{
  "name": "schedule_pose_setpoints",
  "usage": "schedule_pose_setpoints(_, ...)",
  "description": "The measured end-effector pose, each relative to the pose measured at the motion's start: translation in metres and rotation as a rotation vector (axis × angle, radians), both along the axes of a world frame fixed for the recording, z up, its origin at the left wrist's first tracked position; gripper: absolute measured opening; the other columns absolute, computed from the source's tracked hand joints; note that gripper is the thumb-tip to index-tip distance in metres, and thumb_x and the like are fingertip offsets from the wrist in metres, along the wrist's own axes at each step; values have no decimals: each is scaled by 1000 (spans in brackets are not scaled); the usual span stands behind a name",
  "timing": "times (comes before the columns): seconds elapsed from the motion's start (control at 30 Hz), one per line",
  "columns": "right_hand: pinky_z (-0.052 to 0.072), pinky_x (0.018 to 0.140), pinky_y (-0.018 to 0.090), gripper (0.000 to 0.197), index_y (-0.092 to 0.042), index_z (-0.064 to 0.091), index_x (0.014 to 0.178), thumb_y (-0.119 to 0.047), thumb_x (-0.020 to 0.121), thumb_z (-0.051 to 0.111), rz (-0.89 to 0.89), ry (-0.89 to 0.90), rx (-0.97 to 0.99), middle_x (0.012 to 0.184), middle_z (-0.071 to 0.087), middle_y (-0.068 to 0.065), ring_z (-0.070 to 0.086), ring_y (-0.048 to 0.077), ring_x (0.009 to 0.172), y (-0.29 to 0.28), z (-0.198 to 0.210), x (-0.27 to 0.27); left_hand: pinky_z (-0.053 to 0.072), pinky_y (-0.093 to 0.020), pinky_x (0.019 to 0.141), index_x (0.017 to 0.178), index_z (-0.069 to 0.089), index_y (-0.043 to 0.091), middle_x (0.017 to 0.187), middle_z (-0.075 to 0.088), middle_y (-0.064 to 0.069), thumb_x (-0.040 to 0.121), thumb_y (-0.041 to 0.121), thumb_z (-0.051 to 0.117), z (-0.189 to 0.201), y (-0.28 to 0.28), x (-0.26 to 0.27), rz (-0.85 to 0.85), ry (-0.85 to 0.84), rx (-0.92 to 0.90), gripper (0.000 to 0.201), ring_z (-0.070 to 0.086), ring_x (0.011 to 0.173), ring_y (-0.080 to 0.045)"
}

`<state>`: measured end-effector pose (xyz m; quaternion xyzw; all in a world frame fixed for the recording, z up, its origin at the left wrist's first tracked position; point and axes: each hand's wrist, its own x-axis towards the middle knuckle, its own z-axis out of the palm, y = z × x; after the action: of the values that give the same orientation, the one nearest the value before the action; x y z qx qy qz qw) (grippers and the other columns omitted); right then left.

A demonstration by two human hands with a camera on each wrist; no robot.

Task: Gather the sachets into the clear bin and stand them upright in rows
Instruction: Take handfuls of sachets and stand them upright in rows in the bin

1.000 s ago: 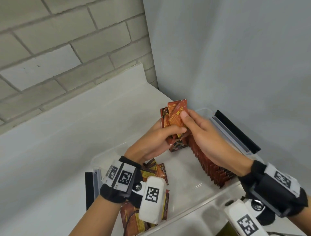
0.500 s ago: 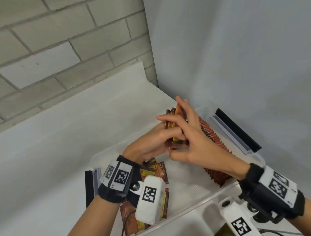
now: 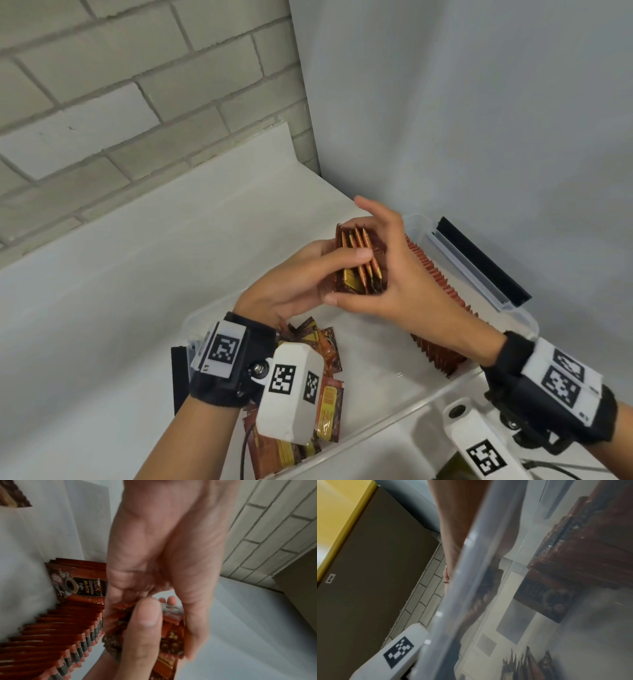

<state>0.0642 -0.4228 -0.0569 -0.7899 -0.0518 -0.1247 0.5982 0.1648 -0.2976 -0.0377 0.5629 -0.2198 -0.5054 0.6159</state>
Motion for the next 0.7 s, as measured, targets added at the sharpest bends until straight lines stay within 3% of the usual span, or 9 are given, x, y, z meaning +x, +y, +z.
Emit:
schedule_pose_setpoints(0.03, 50, 98, 33, 98, -39, 19, 142, -28, 71, 85, -5, 13, -15, 129, 41, -8, 51, 8, 120, 0, 0, 0, 55, -29, 79, 89, 74, 13, 89, 71, -7, 59, 44, 87, -1, 0, 1, 2, 0, -4, 46, 68, 87, -18)
schedule_pose_setpoints(0.1, 48, 100, 37, 90, -32, 28, 140, -32, 70, 85, -3, 15, -102, 127, 41, -10, 48, 9, 120, 1, 0, 0, 55, -32, 84, 85, 77, 19, 89, 72, -6, 49, 62, 83, -1, -1, 1, 28, 20, -8, 56, 69, 90, -19)
schedule_pose_setpoints(0.17, 46, 100, 38, 85, -27, 33, 136, -34, 70, 85, 4, 9, -150, 124, 42, -9, 46, 9, 120, 2, 0, 1, 55, -35, 86, 80, 79, 21, 89, 73, -5, 57, 67, 70, 0, -3, 0, 69, 53, -7, 53, 69, 92, -20)
schedule_pose_setpoints(0.23, 46, 100, 39, 86, -26, 33, 136, -37, 69, 85, 3, 7, -159, 124, 43, -7, 46, 11, 120, 3, -2, 2, 55, -35, 86, 77, 79, 20, 88, 72, -6, 64, 61, 58, 2, -4, 0, 112, 78, 7, 48, 70, 91, -21)
schedule_pose_setpoints(0.43, 49, 96, 42, 84, -33, 30, 135, -48, 68, 80, -24, 63, -165, 121, 50, -9, 53, 12, 115, 2, -8, 4, 54, -37, 88, 97, 66, 11, 89, 70, -9, 65, 59, 63, 2, -7, -3, 129, 88, 63, 58, 67, 92, -24)
schedule_pose_setpoints(0.5, 48, 97, 42, 84, -32, 32, 134, -48, 67, 80, -50, 52, -168, 122, 51, -10, 53, 11, 117, 2, -7, 4, 59, -35, 78, 111, 61, 9, 93, 69, -9, 55, 61, 77, -1, -8, -3, 116, 78, 51, 78, 69, 91, -22)
schedule_pose_setpoints(0.57, 46, 100, 42, 84, -30, 35, 135, -48, 66, 80, -65, 35, -175, 125, 51, -11, 51, 10, 120, 2, -5, 3, 58, -32, 72, 130, 45, 8, 102, 65, -12, 42, 51, 91, -4, -7, -2, 135, 59, 40, 108, 69, 94, -23)
schedule_pose_setpoints(0.7, 46, 97, 40, 82, -24, 40, 134, -39, 67, 84, -63, 8, -189, 123, 53, -11, 53, 9, 116, 4, -1, 1, 56, -31, 72, 135, 39, 9, 106, 62, -12, 40, 37, 96, -7, -3, 1, 88, 37, 0, 114, 69, 95, -24)
